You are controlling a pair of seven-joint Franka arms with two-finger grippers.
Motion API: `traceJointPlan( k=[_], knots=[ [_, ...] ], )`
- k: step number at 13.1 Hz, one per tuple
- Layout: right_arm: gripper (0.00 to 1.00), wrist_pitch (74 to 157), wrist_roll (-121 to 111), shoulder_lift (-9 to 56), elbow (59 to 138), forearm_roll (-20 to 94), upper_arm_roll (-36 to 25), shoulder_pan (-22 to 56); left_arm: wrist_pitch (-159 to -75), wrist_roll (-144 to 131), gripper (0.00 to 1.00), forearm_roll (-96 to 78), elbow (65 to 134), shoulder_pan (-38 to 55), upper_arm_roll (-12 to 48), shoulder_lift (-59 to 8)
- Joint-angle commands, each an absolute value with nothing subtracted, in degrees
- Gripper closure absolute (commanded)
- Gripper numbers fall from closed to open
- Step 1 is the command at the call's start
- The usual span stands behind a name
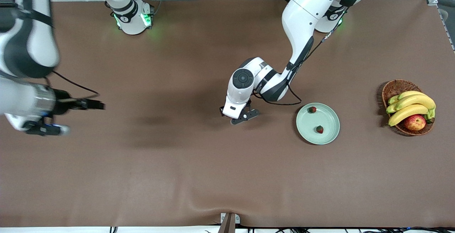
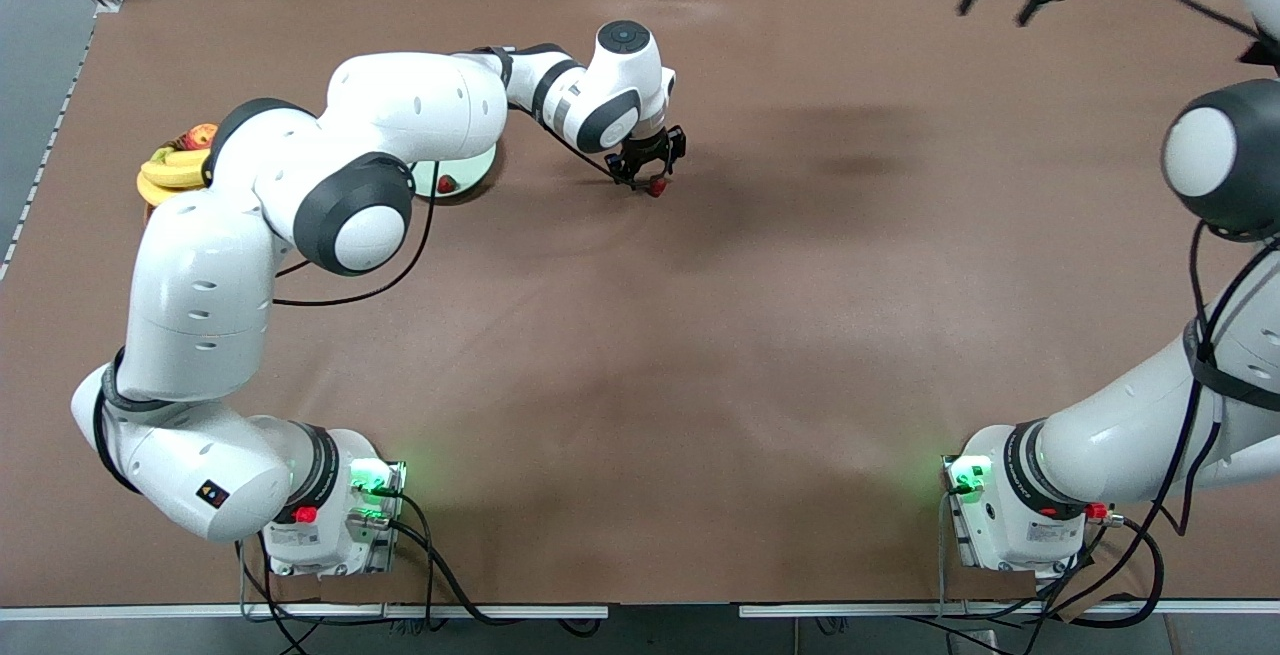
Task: Collect all strawberries into plate
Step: 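Pass the third strawberry to the left gripper while the right gripper withdraws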
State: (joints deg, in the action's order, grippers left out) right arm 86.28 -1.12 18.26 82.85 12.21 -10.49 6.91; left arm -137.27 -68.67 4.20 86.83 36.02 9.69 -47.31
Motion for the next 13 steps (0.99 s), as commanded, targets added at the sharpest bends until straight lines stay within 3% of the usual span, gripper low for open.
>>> traceJointPlan(
  k=[1,8,11,13],
  knots=[
    [0.0,84.2,-4.4,14.3,83.8,4.3,-9.5,5.2,-138.7,-69.3,0.32,5.2,84.6,36.3,9.6,-49.9],
    [0.0,84.3,-6.6,9.9,83.8,-1.5,-9.2,1.2,-138.7,-69.8,0.36,5.0,84.5,36.5,10.0,-49.7],
    [0.0,87.0,-6.1,9.0,84.3,-1.3,-7.2,0.2,-138.7,-69.5,0.5,5.2,84.5,36.7,10.0,-49.7],
    [0.0,88.7,-5.9,9.0,84.3,-1.1,-4.8,-1.5,-138.7,-69.3,0.72,5.5,84.6,36.7,10.0,-49.7]
  ],
)
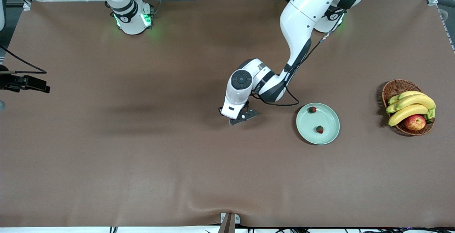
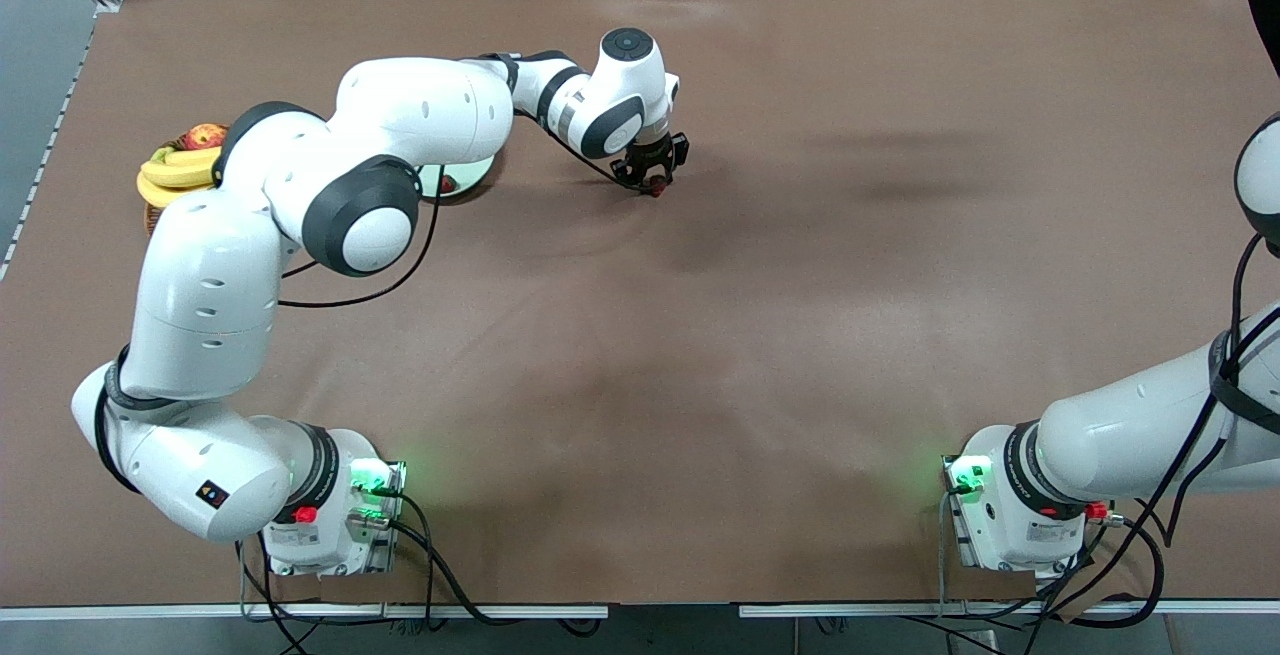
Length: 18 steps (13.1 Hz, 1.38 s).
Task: Collect all strawberries into plate
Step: 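Lower the third strawberry onto the plate and open the left gripper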
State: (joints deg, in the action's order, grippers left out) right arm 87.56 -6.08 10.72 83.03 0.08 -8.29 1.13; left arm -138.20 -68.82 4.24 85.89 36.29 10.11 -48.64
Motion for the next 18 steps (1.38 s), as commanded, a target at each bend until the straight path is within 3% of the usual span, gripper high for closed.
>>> traceJointPlan(
  k=[1,2,5,11,13,16,17,18],
  knots=[
    [0.0,88.4,-5.8,8.9,84.4,-1.1,-4.7,-1.6,-138.6,-69.2,0.87,5.5,84.6,36.7,10.0,-49.6],
    [0.0,88.2,-5.8,8.9,84.5,-1.1,-4.6,-1.5,-138.5,-69.3,1.0,5.5,84.6,36.7,10.0,-49.4],
    [0.0,87.3,-5.7,9.1,84.1,-1.1,-4.7,-1.4,-137.6,-69.4,1.0,5.5,85.4,35.6,9.9,-47.0],
    [0.0,86.6,-5.8,9.0,83.7,-1.1,-4.7,-1.3,-121.7,-59.7,1.0,5.5,87.7,21.8,10.0,-35.9],
    [0.0,83.2,-5.5,9.0,83.2,-1.1,-4.7,-1.3,-117.5,-51.4,1.0,5.5,89.7,16.4,9.8,-34.4],
    [0.0,79.4,-3.2,9.0,82.3,-0.6,-4.5,-1.2,-117.7,-39.8,1.0,11.1,93.9,7.6,9.9,-35.0],
    [0.0,79.3,-3.2,8.9,82.3,0.8,-4.7,-1.4,-118.3,-37.2,0.89,12.2,95.0,5.7,10.0,-35.3],
    [0.0,79.4,-3.6,8.9,82.2,2.6,-5.1,-1.8,-118.3,-34.9,0.64,12.2,95.4,4.8,10.0,-35.9]
  ],
)
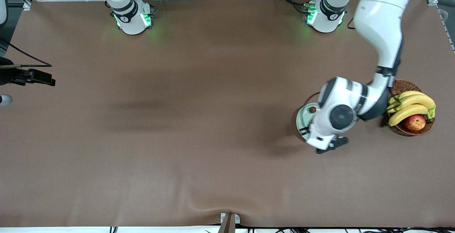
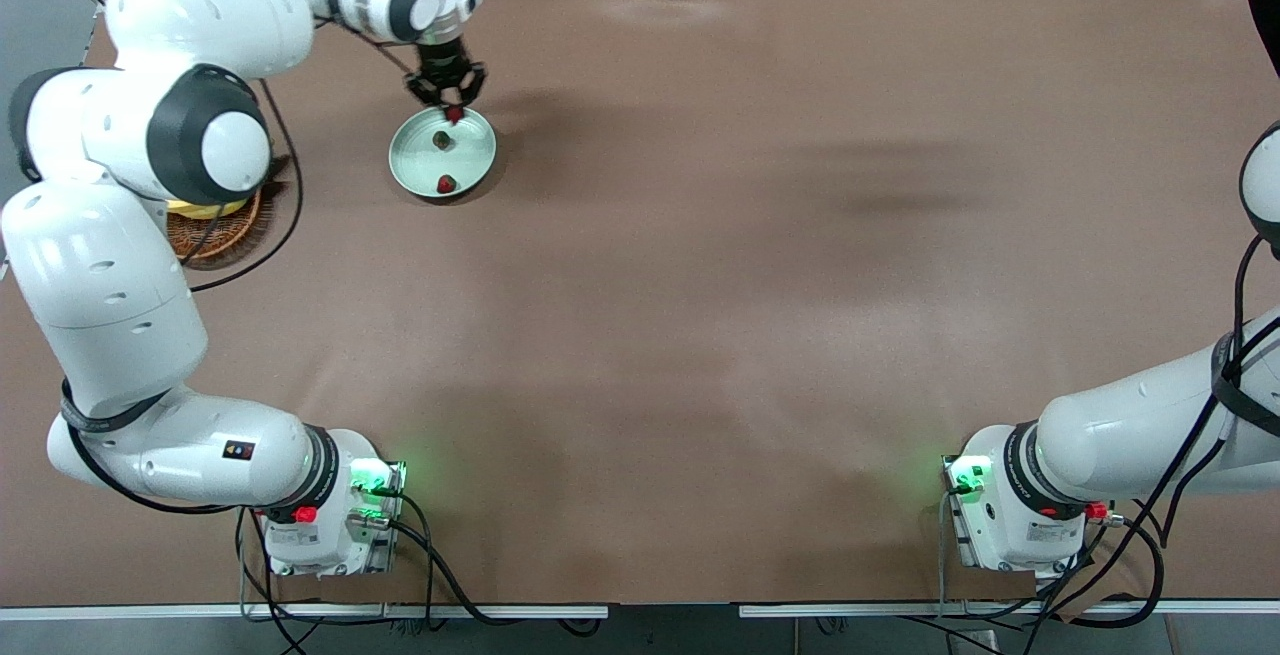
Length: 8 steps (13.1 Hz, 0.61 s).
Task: Collect all strawberries into plate
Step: 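Lower the third strawberry onto the plate and open the left gripper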
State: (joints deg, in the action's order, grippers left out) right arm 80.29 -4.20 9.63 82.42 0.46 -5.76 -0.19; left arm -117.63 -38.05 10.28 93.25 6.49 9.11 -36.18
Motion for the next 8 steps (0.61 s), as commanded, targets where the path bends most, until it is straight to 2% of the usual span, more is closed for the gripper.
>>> traceJointPlan(
  k=[1,2,3,8],
  knots=[
    [0.0,79.4,-3.8,8.9,82.0,3.9,-5.3,-2.5,-118.3,-33.8,0.31,12.3,96.1,3.9,10.0,-35.8],
    [0.0,79.3,-4.0,9.0,81.0,4.0,-5.3,-3.2,-118.2,-33.5,0.03,12.2,96.8,3.8,10.0,-35.1],
    [0.0,79.2,-4.1,9.0,80.4,4.0,-5.3,-3.9,-117.8,-33.4,0.0,12.2,97.2,3.8,10.0,-34.0],
    [0.0,79.0,-4.1,9.0,80.2,3.9,-5.0,-3.9,-114.8,-30.3,0.0,11.8,97.5,3.8,10.3,-25.9]
  ],
)
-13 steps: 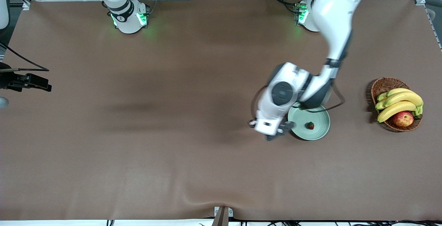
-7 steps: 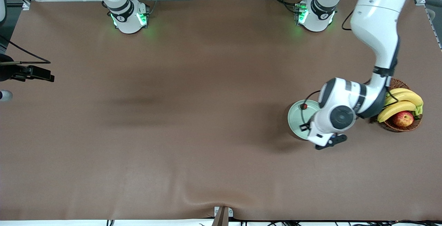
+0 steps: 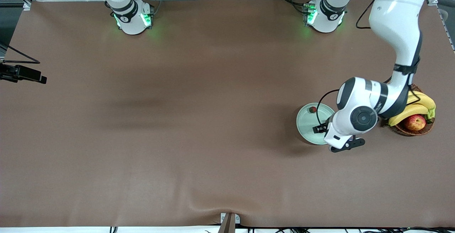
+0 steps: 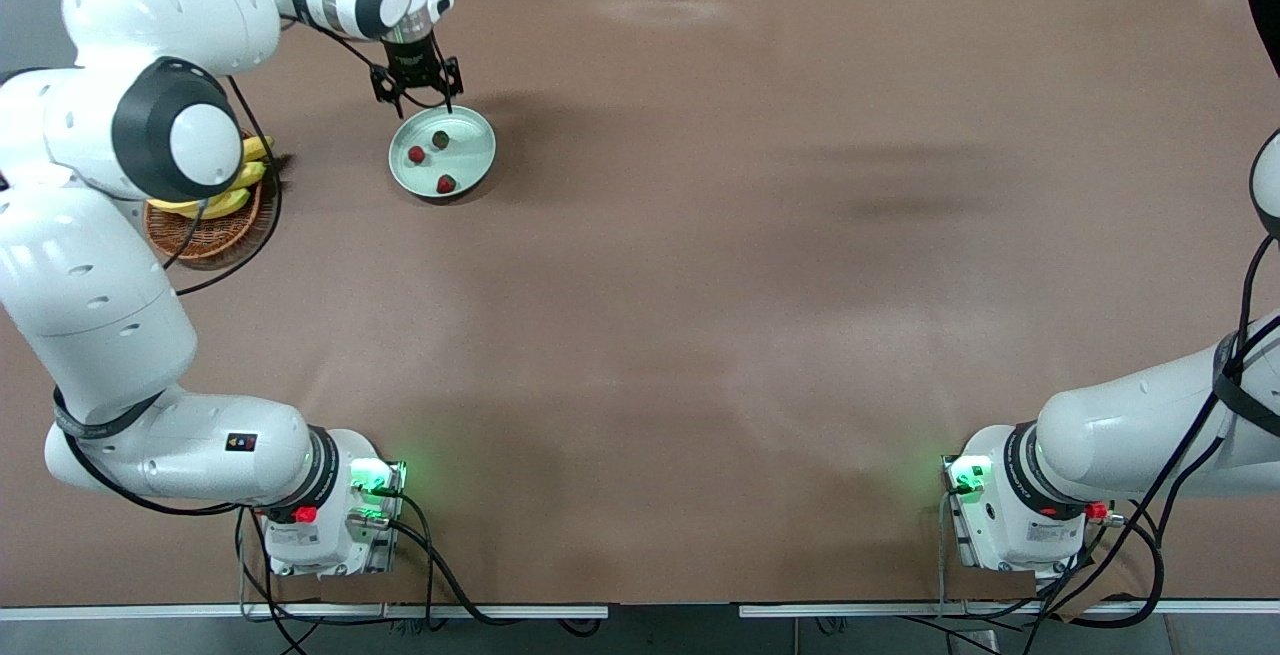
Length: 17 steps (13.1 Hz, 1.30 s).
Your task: Collect all strawberries into plate
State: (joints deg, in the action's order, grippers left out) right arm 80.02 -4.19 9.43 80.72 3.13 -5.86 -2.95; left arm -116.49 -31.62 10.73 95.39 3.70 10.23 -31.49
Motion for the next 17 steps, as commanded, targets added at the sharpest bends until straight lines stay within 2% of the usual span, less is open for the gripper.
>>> traceJointPlan(
  k=[1,4,9,14,17],
  knots=[
    [0.0,79.1,-4.0,9.1,80.2,3.8,-4.8,-3.5,-114.4,-29.5,0.0,11.6,97.2,4.0,10.4,-23.8],
    [0.0,79.0,-4.0,9.0,80.2,3.4,-4.9,-3.5,-112.3,-25.9,0.0,11.1,96.8,3.7,11.8,-16.8],
    [0.0,79.0,-3.7,9.6,80.3,1.1,-4.7,-0.1,-98.4,-14.7,0.0,5.3,89.7,0.5,11.6,-7.2],
    [0.0,77.5,-4.0,9.4,80.2,0.7,-4.9,-0.4,-91.3,-7.2,0.0,2.1,90.3,-3.1,11.3,0.9],
    [0.0,77.3,-4.2,9.2,80.2,-0.3,-5.2,-0.7,-90.2,-6.9,0.0,-0.3,92.5,-1.4,7.5,4.3]
  ],
)
